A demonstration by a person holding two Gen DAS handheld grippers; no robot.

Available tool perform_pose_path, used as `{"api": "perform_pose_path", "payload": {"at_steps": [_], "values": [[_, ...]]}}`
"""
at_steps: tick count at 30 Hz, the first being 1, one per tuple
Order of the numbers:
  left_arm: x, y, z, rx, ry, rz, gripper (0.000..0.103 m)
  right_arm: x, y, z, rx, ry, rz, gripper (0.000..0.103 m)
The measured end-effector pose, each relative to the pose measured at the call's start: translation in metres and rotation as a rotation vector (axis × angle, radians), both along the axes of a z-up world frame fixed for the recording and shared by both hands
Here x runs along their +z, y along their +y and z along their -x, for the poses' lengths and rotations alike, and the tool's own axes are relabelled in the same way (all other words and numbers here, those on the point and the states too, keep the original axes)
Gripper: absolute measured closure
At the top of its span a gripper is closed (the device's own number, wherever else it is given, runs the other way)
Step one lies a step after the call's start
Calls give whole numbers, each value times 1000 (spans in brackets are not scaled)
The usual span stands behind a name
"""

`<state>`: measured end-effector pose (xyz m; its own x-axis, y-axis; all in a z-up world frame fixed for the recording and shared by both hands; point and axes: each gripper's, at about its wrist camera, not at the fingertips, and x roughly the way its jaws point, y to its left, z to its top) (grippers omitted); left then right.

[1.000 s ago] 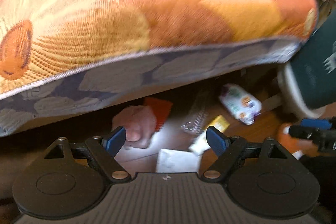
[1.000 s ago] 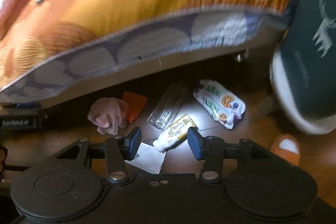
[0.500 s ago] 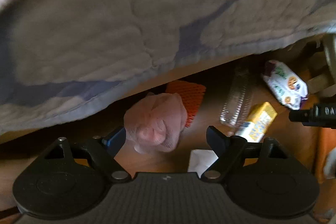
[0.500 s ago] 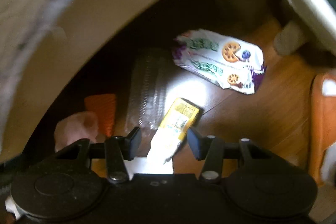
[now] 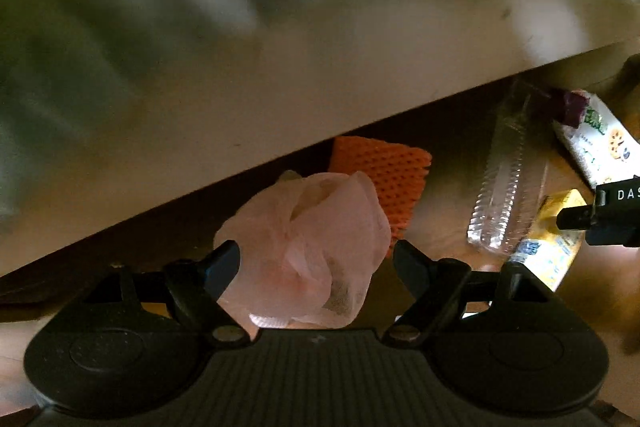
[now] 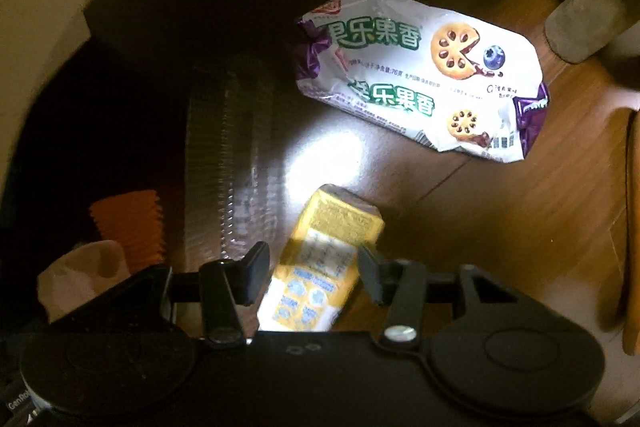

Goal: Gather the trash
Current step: 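Grasp the yellow juice box with right gripper while left grasps the pink mesh bag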

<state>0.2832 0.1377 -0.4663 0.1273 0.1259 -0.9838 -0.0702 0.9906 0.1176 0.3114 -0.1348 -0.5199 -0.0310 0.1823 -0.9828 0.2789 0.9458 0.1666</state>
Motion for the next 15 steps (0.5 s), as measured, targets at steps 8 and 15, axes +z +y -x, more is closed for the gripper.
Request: {"api": "perform_pose_path", "payload": {"at_steps": [8,15], "values": [[-26,0,-3,18,30,26,19,2,3,-10,-88,8,71,54],[-34,3,-4,44,25,49,19,-9,1,-11,-155,38,116,53]]}}
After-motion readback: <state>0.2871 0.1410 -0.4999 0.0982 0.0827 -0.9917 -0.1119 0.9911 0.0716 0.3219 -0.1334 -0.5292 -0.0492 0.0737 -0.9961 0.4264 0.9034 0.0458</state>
